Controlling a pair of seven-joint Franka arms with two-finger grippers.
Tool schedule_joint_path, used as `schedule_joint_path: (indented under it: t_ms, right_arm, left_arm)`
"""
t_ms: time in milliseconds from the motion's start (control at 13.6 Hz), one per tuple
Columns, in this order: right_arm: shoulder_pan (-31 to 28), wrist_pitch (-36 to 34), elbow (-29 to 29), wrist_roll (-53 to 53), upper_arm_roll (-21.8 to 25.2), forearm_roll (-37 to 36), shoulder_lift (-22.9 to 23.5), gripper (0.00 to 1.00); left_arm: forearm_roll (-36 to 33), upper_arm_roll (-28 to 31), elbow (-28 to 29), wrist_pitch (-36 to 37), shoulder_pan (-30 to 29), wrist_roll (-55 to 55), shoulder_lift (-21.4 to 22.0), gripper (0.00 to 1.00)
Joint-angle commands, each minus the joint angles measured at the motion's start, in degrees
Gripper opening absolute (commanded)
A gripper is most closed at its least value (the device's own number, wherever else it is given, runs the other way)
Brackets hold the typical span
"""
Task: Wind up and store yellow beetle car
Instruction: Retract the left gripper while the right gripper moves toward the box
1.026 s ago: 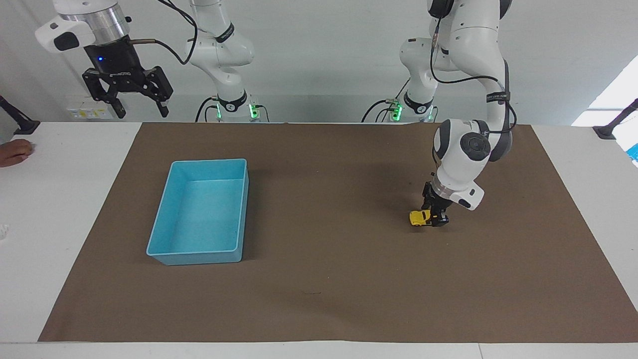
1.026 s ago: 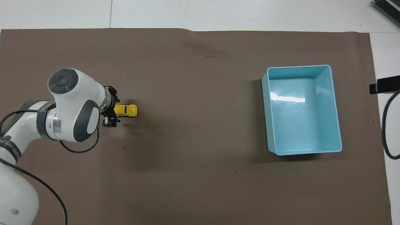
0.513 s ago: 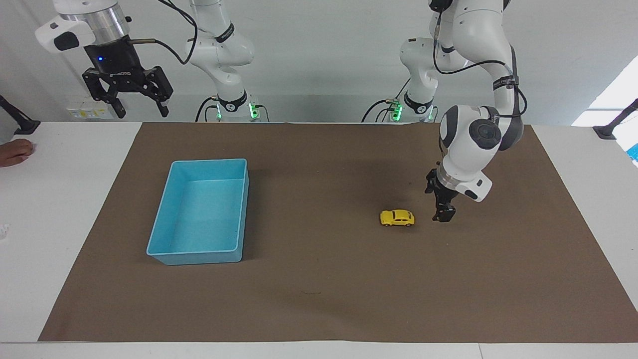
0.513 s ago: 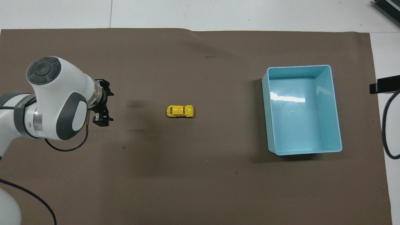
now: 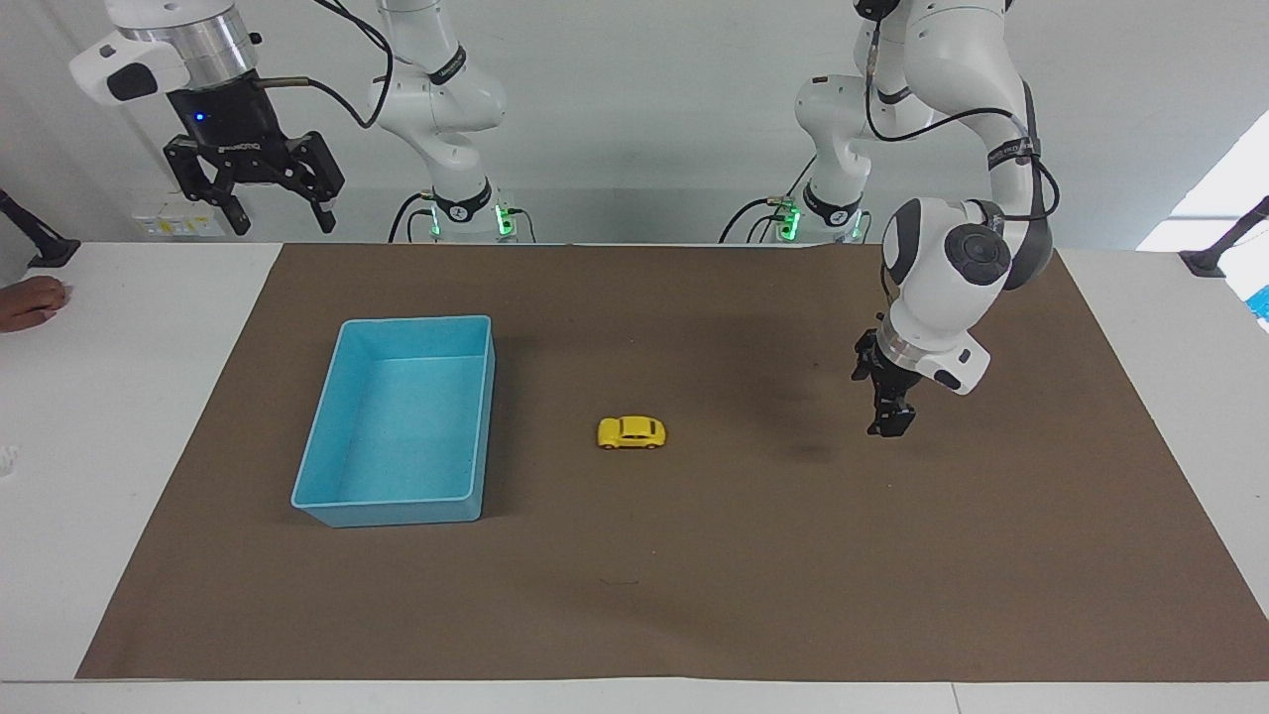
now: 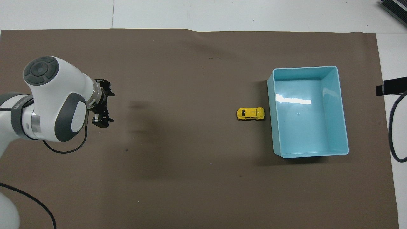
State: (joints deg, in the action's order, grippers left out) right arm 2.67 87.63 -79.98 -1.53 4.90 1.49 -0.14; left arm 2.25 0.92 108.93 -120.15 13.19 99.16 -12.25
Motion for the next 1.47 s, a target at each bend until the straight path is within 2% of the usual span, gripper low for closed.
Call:
schedule_joint_path:
  t_ms: [0, 220, 587, 1246, 1393]
  right_arm:
    - [-0.12, 0.18, -1.05, 1.09, -0.15, 0.45, -0.92, 1.0]
    - [-0.12, 0.18, -1.05, 1.09, -0.15, 0.45, -0.92, 1.0]
    - [-0.04, 0.26, -1.05, 0.91, -0.42, 0.89, -0.92, 1.0]
    - [0.41, -1.41, -0.96, -3.21, -0.68, 1.94, -1.18, 1.0]
    - [0.58, -2.81, -1.05, -8.46, -0.77, 2.38, -1.62, 1.0]
  left_arm:
    - [-0.41, -0.13, -1.44, -0.17, -0.63, -2.03, -0.93, 1.0]
    - [-0.41, -0.13, -1.96, -1.05, -1.15, -7.48, -0.67, 1.0]
    - [-0.32, 0.05, -7.32, -0.35, -2.47, -12.05, -0.14, 1.0]
    - [-0.06, 0.14, -12.69, 2.9, -4.14, -35.68, 2.31, 1.0]
    - [-0.32, 0.22, -12.86, 4.39, -4.14, -42.96, 3.54, 1.0]
